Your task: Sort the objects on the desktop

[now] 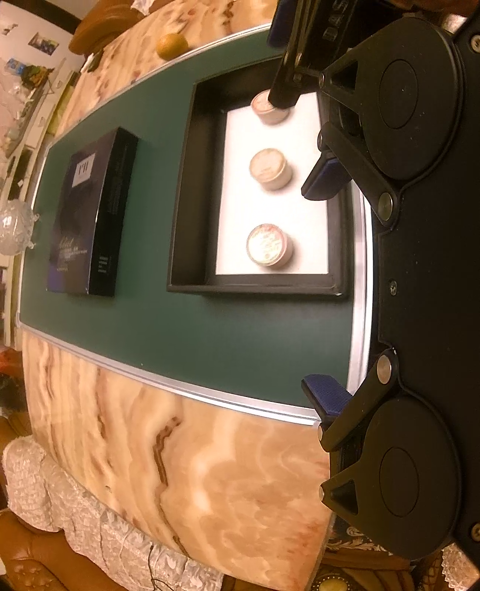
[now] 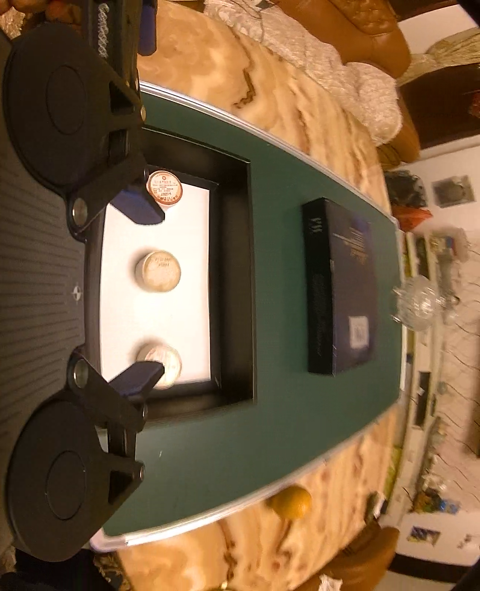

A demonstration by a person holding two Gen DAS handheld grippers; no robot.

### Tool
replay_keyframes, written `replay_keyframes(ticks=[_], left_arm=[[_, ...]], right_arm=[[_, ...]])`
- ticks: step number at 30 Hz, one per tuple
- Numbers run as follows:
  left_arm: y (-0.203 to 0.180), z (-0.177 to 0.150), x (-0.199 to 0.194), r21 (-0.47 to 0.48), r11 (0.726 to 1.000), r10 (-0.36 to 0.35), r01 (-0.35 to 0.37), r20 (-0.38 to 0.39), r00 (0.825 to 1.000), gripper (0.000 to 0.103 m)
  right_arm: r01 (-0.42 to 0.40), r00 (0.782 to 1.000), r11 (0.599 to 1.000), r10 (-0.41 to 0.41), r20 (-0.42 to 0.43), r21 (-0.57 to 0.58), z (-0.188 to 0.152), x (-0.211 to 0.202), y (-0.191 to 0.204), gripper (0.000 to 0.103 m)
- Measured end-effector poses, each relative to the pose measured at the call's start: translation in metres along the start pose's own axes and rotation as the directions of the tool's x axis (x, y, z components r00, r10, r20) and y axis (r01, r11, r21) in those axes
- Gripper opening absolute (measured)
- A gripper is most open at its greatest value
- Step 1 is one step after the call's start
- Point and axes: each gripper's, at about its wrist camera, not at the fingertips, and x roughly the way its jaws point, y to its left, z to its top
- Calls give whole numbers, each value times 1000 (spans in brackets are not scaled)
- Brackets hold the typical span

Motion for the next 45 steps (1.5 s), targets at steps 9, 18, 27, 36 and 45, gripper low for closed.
replay_keyframes(ticks=[9,18,27,36,45], left_arm=[[-13,-42,-25,40,999,0,0,15,1000,103],[-14,-78,-37,52,999,-1,0,19,1000,103],[-21,-96,-45,80,997,5,-7,32,999,103],[-26,-99,-46,85,996,9,-12,33,999,103],[-25,-92,-40,72,997,18,-19,17,1000,103]], right_arm=[[54,998,998,-55,44,40,-42,-50,-13,101],[67,996,995,-71,54,79,-82,-71,-16,103],[62,993,994,-70,91,90,-102,-88,-16,103],[71,991,993,-81,111,91,-104,-92,-19,103],[69,993,995,-76,95,69,-96,-82,-21,103]])
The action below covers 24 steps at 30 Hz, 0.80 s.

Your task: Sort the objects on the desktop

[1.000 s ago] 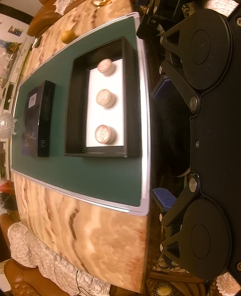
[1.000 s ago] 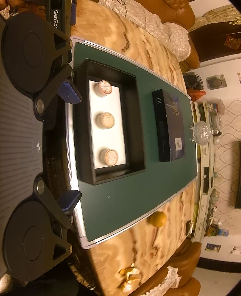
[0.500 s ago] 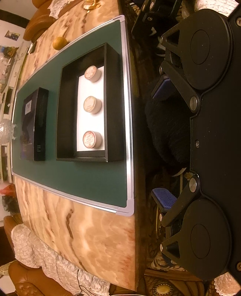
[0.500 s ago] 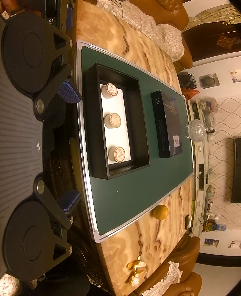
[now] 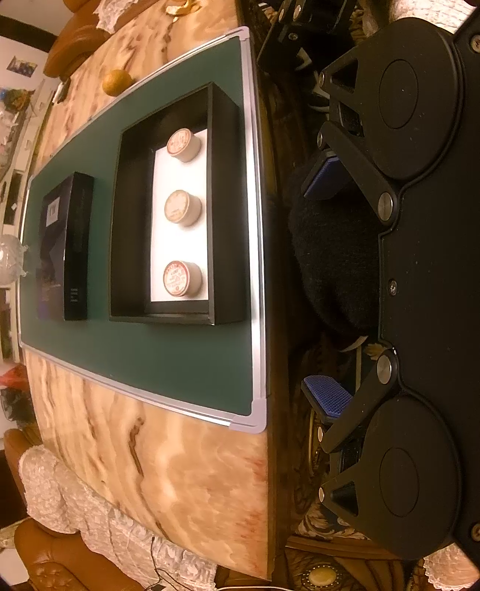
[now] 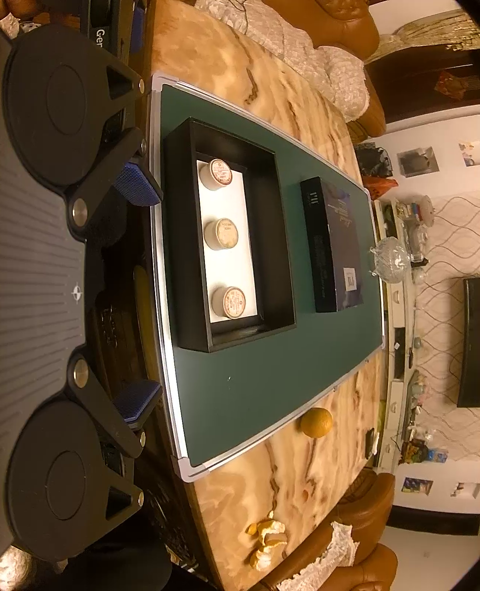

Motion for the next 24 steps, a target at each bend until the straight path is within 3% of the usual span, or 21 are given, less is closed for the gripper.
replay_keyframes(ticks=[24], left_arm=[[14,70,38,-33,999,16,-18,-51,999,103]], right_arm=[[-48,998,996,44,-53,-78,65,59,-10,103]])
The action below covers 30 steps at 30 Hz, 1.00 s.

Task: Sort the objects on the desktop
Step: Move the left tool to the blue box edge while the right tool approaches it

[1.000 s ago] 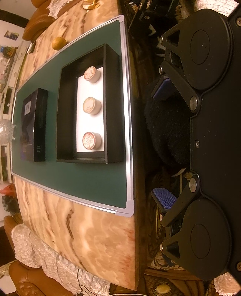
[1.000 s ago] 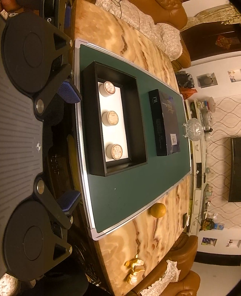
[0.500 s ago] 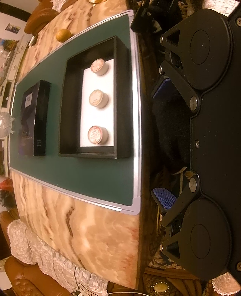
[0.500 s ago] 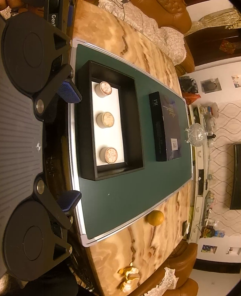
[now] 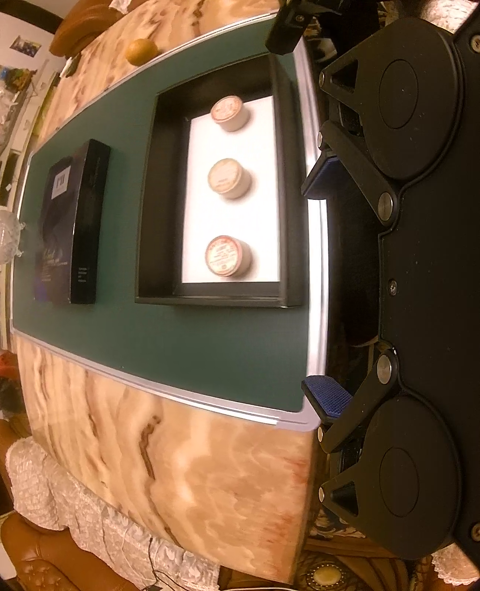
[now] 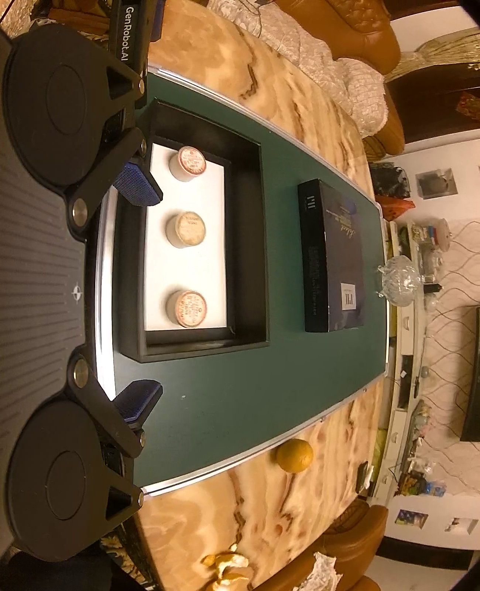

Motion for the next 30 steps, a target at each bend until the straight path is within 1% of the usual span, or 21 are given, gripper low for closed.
replay_keyframes(ticks=[9,14,18,21,24,26,28,30], left_arm=[[-1,45,24,20,1000,24,-24,-5,1000,103],[-2,74,41,35,999,11,-11,-3,1000,103],[-3,100,58,48,999,11,-12,5,1000,103],[-4,120,73,57,998,28,-28,4,1000,103],[-4,141,89,60,998,24,-25,7,1000,103],[-3,156,100,66,998,18,-19,10,1000,103],[-2,171,112,69,997,17,-17,11,1000,103],[-1,186,124,68,998,15,-16,18,1000,103]], right_arm=[[-4,1000,999,3,-9,-47,41,34,-15,103],[-31,1000,997,31,-3,-74,66,56,-26,103],[-2,1000,994,3,12,-105,89,77,-34,103],[15,999,988,-10,30,-153,105,94,-39,103],[23,998,980,-12,57,-200,119,110,-44,103],[3,997,976,13,77,-216,130,122,-50,103],[-30,996,973,49,78,-229,140,136,-56,103],[-51,997,975,64,52,-218,153,153,-63,103]])
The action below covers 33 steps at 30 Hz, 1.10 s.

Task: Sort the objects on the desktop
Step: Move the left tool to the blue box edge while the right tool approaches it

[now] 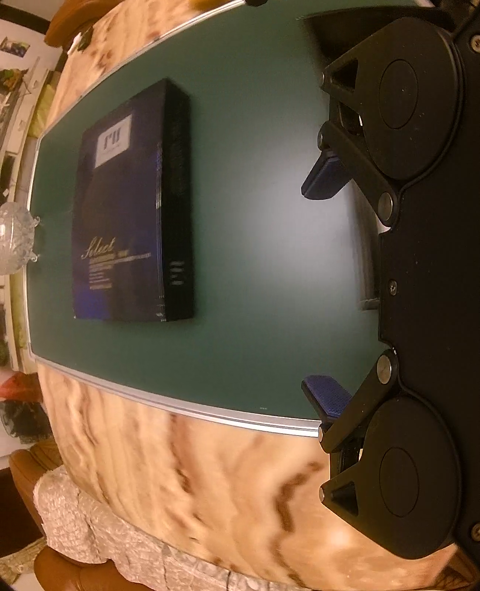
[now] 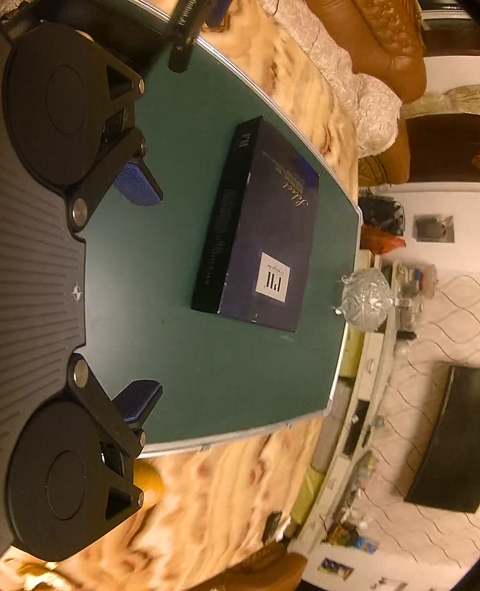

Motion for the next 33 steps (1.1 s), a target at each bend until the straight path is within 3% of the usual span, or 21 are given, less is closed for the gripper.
replay_keyframes(ticks=[4,8,14,19,25,33], left_arm=[[9,28,20,-24,999,-30,31,31,999,103],[22,52,38,-72,994,-84,87,46,995,103],[37,82,59,-112,985,-123,131,76,989,103],[38,98,75,-94,984,-147,154,78,986,103],[45,103,93,-112,968,-217,223,70,974,101],[54,107,108,-141,946,-285,292,72,956,95]], right_arm=[[-38,997,993,45,-56,112,18,34,-26,103],[-97,995,969,103,-17,225,33,59,-50,103],[-124,991,961,131,-11,247,54,95,-59,103],[-139,987,956,154,-36,260,61,121,-60,103],[-224,968,920,249,-40,322,61,144,-68,102],[-264,952,897,300,-51,355,61,162,-68,96]])
